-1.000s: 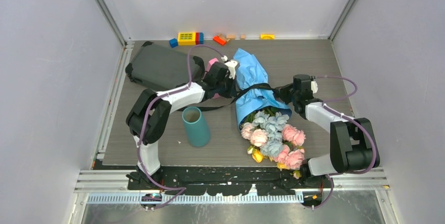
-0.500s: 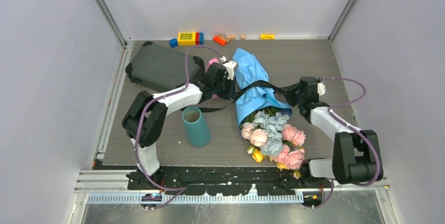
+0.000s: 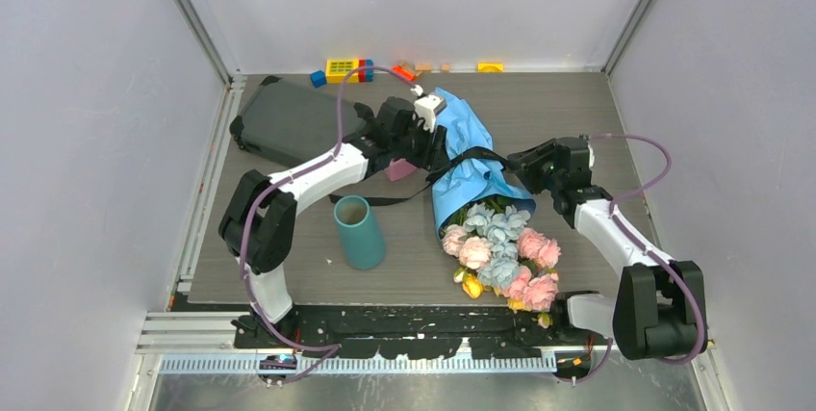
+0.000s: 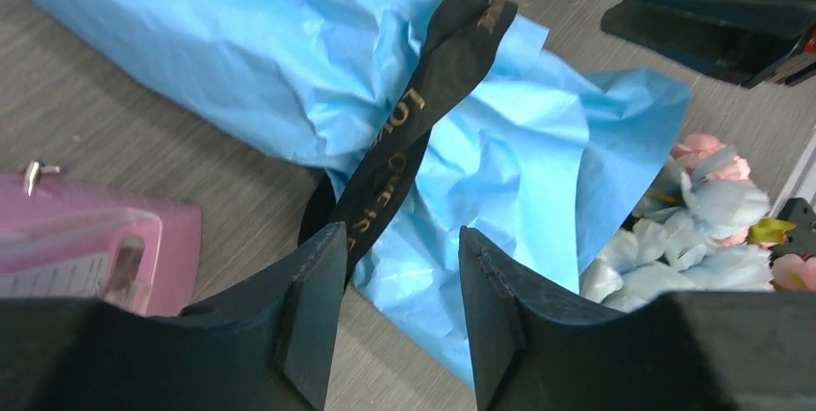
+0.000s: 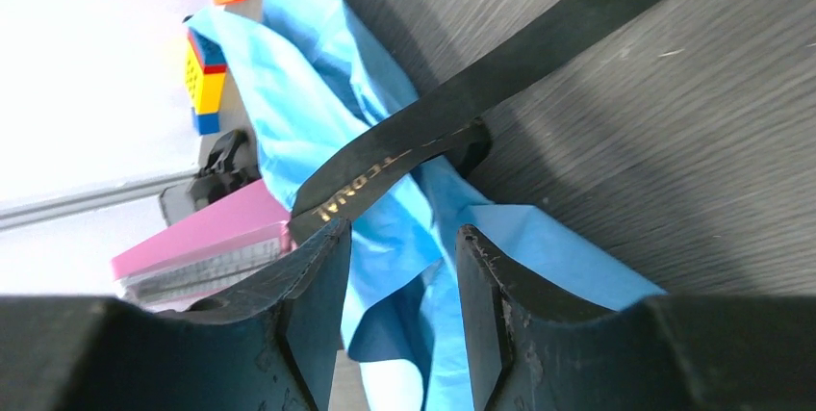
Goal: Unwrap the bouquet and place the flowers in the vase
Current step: Untie the ribbon from the wrapping paper.
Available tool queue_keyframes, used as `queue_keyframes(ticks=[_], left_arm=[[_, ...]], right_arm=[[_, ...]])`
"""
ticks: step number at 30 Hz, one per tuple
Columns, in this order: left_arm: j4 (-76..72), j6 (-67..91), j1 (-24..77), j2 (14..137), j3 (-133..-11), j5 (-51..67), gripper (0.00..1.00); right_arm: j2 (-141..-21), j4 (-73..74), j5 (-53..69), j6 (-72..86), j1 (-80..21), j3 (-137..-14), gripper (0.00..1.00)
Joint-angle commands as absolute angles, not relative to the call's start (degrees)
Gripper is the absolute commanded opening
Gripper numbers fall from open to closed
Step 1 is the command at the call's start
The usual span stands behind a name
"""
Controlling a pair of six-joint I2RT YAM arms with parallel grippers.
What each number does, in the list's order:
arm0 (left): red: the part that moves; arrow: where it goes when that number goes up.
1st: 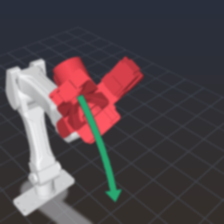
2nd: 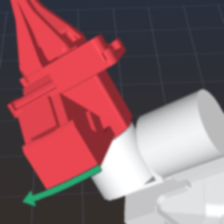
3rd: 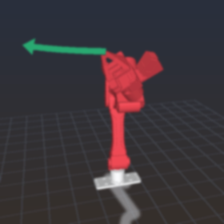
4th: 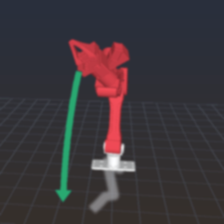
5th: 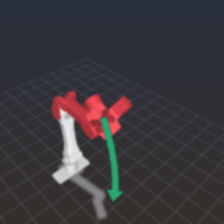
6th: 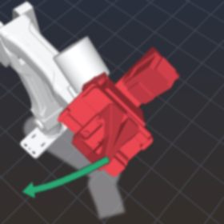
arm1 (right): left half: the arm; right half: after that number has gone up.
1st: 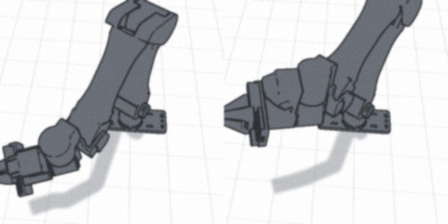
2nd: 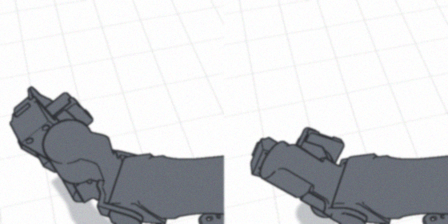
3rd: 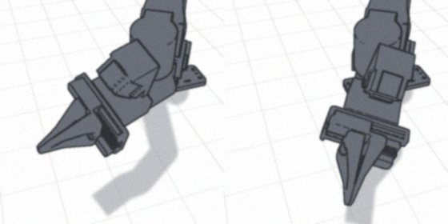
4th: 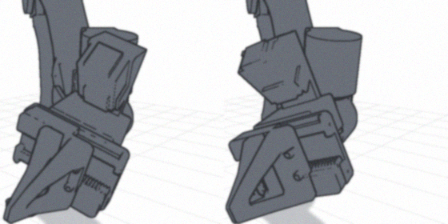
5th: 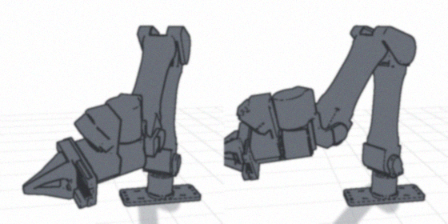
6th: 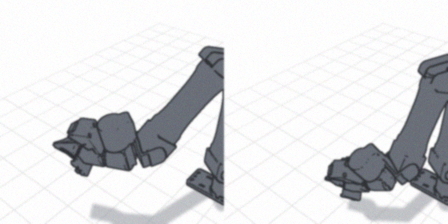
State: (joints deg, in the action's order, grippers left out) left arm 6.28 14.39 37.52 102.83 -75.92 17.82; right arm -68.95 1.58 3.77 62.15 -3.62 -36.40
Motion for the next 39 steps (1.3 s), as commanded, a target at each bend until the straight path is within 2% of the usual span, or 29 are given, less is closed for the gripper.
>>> queue_keyframes(ticks=[1, 20, 27, 33, 39], left_arm=[[7.91, 12.94, 37.68, 105.51, -80.57, 19.79, 0.49], [5.45, 14.68, 39.50, 110.16, -81.30, 18.23, 0.46], [5.58, 14.30, 39.55, 110.32, -80.84, 16.58, 0.34], [5.27, 14.37, 39.55, 110.25, -80.47, 16.03, 0.30], [5.27, 13.08, 39.71, 109.80, -80.46, 13.66, 0.34]], right_arm=[[-70.37, -4.26, 9.95, 65.87, -4.35, -38.74, 0.50], [-82.06, -18.80, 8.54, 76.44, -10.89, -38.57, 0.51], [-83.16, -20.34, 7.10, 77.41, -10.90, -38.64, 0.49], [-83.90, -20.56, 5.95, 77.50, -10.90, -39.35, 0.42], [-83.98, -20.39, 5.24, 77.71, -10.85, -39.85, 0.26]])
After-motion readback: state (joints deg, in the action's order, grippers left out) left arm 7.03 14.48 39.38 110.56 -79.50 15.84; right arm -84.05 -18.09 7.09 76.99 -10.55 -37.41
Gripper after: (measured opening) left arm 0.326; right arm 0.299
